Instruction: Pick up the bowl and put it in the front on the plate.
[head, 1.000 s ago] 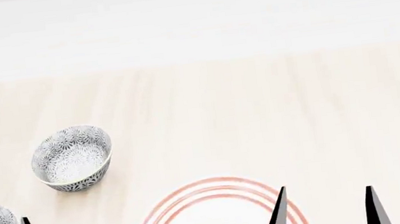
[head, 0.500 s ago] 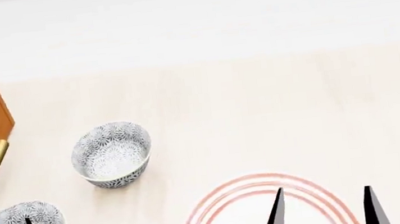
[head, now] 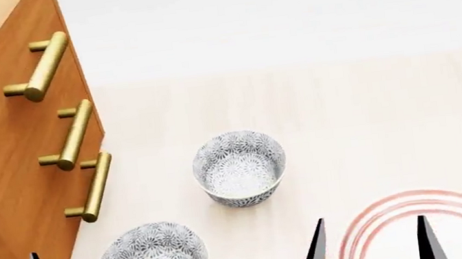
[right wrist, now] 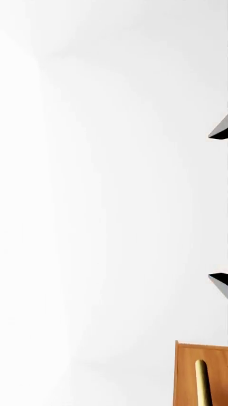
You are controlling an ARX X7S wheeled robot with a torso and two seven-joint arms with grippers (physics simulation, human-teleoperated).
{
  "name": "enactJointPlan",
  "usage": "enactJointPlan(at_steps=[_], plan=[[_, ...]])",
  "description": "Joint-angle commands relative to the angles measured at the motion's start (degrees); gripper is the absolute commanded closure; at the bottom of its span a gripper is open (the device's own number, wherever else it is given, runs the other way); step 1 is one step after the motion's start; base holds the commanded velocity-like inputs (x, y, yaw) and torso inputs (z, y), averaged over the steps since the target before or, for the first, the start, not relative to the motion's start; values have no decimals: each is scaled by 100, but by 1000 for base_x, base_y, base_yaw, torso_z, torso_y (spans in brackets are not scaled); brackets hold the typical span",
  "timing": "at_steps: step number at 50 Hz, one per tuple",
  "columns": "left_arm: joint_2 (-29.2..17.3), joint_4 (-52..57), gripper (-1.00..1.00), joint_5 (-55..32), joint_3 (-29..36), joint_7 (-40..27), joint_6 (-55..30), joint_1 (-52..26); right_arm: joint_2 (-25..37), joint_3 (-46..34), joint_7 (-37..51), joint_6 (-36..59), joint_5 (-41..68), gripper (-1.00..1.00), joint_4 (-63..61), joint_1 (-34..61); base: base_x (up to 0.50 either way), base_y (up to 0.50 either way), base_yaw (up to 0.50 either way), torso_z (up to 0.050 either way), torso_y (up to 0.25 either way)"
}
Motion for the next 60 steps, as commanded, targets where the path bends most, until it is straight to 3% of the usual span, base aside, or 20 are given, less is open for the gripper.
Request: enactJointPlan(at_steps=[1, 22, 48, 60], plan=[[35, -37, -100, 48, -1, 70, -8, -22, -35, 48, -36, 145, 33, -100, 12, 20, 0, 0, 0, 0, 0], [-28, -30, -100, 205, 93, 1, -188, -39, 12, -6, 54, 88, 46, -100, 53, 43, 0, 0, 0, 0, 0], [-92, -11, -100, 263, 147, -132, -263, -52, 78, -93, 142, 77, 35, -100, 36, 50, 0, 0, 0, 0, -235], [-121, -50, -100, 301, 183, -199, -127, -56, 115, -125, 213, 396, 98, -100, 60, 142, 0, 0, 0, 0, -2]])
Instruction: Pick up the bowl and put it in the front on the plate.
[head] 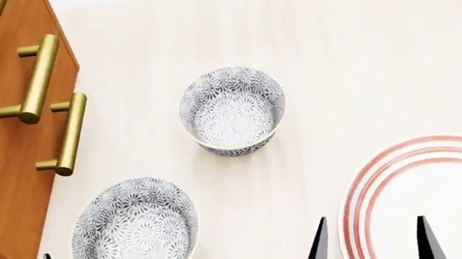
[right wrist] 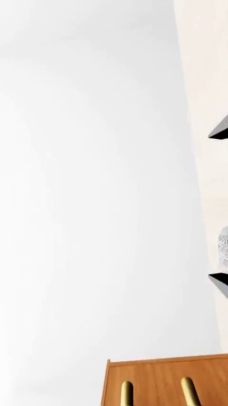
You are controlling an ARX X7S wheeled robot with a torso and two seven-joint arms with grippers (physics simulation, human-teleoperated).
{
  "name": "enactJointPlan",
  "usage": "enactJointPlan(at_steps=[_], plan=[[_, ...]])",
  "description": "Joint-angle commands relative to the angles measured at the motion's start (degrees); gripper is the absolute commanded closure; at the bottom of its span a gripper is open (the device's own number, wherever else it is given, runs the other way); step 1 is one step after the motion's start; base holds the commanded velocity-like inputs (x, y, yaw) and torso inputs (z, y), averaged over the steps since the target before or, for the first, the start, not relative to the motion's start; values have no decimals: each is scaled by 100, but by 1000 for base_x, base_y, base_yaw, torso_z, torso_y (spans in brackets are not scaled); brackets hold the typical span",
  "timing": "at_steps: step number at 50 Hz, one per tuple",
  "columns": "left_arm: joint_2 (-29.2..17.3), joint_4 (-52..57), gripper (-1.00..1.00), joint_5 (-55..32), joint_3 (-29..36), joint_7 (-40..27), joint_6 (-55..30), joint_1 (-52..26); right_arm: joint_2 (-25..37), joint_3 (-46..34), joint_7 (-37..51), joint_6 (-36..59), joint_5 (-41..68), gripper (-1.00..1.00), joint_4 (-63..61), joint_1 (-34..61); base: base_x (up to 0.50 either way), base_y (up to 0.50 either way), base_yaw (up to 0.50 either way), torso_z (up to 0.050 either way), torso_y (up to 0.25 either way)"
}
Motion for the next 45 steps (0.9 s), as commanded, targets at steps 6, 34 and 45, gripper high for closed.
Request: enactJointPlan(at_steps=[6, 34, 45], plan=[[36, -17, -100, 242, -33, -36, 191, 19, 49, 1, 96, 1615, 245, -100, -364, 398, 0, 0, 0, 0, 0], [-42, 32, -100, 154, 28, -111, 98, 12, -183, -53, -683, 5890, 1018, -100, 1795, 5754, 0, 0, 0, 0, 0], [-58, -40, -100, 115, 64, -141, 73, -13, -590, -168, -1100, 5398, 872, -100, 4224, 7344, 0, 0, 0, 0, 0]])
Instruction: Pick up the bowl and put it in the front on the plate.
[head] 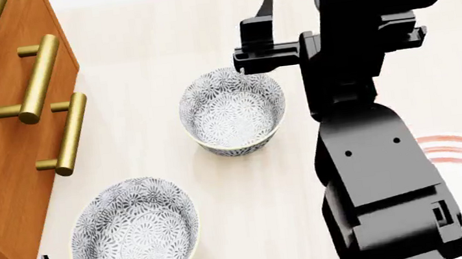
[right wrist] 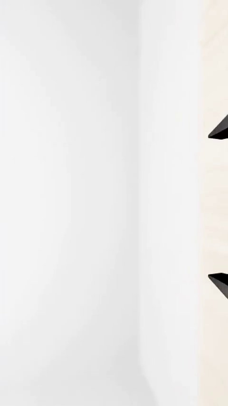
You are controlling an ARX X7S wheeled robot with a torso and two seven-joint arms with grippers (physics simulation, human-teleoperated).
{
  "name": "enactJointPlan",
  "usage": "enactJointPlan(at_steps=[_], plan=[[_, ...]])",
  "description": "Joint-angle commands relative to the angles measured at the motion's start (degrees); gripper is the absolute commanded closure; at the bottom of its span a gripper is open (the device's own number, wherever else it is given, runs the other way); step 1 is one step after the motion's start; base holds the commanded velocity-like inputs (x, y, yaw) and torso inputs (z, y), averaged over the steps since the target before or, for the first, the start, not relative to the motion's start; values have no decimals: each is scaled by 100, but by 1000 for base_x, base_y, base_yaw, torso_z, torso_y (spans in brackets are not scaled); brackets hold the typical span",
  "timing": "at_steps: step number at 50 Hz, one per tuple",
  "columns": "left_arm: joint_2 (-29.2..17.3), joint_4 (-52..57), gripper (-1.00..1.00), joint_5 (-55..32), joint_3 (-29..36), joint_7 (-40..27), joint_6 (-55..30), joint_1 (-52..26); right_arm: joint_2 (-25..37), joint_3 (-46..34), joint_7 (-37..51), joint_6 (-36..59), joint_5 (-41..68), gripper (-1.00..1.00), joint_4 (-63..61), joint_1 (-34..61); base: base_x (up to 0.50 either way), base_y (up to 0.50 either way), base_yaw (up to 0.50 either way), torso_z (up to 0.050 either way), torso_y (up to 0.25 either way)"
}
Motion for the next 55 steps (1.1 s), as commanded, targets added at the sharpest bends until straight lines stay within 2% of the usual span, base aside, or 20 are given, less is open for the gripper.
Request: enactJointPlan(at_steps=[1, 8, 12, 16, 23, 55], plan=[[53, -66, -100, 51, -42, 54, 18, -22, -433, 7, -504, -99, -116, -100, 2154, 1667, 0, 0, 0, 0, 0], [42, -45, -100, 53, -20, 38, -24, -20, -647, 164, -619, -197, 64, -100, 3286, 2122, 0, 0, 0, 0, 0], [38, -55, -100, 47, -1, 33, -44, -30, -775, 508, -578, -35, 430, -100, 3942, 2382, 0, 0, 0, 0, 0], [29, -82, -100, 40, 13, 26, -50, -44, -842, 878, -473, 82, 827, -100, 4341, 2490, 0, 0, 0, 0, 0], [17, -107, -100, 12, 40, 15, -67, -42, -871, 1045, -340, -80, 1027, -100, 4744, 2579, 0, 0, 0, 0, 0], [-42, -159, -100, -58, 137, -45, -114, -61, -765, 508, -75, 244, 1104, -100, 4077, 1895, 0, 0, 0, 0, 0]])
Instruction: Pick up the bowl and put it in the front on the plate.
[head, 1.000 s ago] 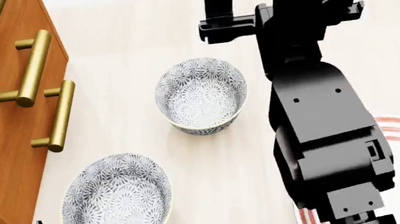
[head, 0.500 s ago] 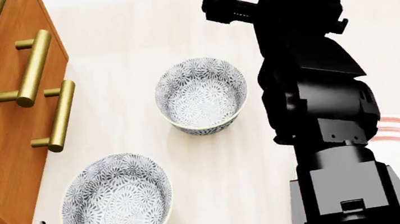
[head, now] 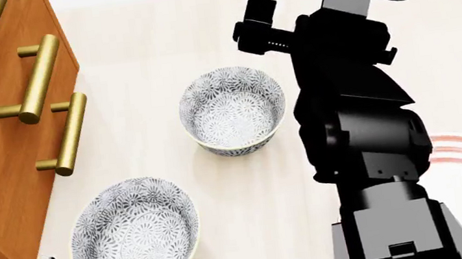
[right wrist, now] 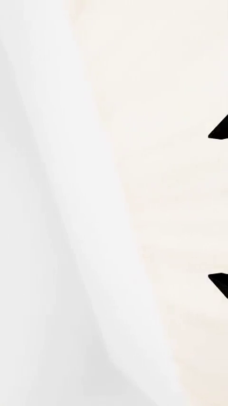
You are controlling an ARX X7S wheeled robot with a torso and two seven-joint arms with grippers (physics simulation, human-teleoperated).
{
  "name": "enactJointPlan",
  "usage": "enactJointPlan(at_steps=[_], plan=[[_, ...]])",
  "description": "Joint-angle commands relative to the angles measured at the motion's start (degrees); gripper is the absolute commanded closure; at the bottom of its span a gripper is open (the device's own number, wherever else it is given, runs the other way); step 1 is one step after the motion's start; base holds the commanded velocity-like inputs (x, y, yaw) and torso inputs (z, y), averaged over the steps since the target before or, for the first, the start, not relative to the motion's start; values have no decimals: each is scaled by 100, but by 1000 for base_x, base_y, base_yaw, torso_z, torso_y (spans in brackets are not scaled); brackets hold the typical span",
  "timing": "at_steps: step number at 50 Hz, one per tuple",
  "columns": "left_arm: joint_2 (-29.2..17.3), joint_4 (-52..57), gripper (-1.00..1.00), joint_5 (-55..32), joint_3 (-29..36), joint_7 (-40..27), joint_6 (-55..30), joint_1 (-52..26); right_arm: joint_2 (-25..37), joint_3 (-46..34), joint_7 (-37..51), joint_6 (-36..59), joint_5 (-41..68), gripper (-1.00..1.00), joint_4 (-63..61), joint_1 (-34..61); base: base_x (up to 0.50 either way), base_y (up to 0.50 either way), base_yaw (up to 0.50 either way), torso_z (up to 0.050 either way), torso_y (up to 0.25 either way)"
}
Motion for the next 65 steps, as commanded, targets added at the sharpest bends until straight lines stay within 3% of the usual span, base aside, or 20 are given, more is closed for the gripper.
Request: enactJointPlan(at_steps=[1, 20, 28, 65], plan=[[55, -57, -100, 66, -37, 67, 32, -18, -41, -10, -15, 160, 13, -100, -227, -270, 0, 0, 0, 0, 0], [18, -73, -100, 53, 22, 36, -3, -35, -46, 269, 162, 231, 544, -100, -323, -535, 0, 0, 0, 0, 0], [6, -52, -100, 39, 30, 10, -32, -36, -7, 386, 427, 635, 868, -100, -987, -803, 0, 0, 0, 0, 0], [-60, -30, -100, -15, 106, -67, -95, -60, -3, -248, 338, 536, 795, -100, -1138, -1268, 0, 0, 0, 0, 0]])
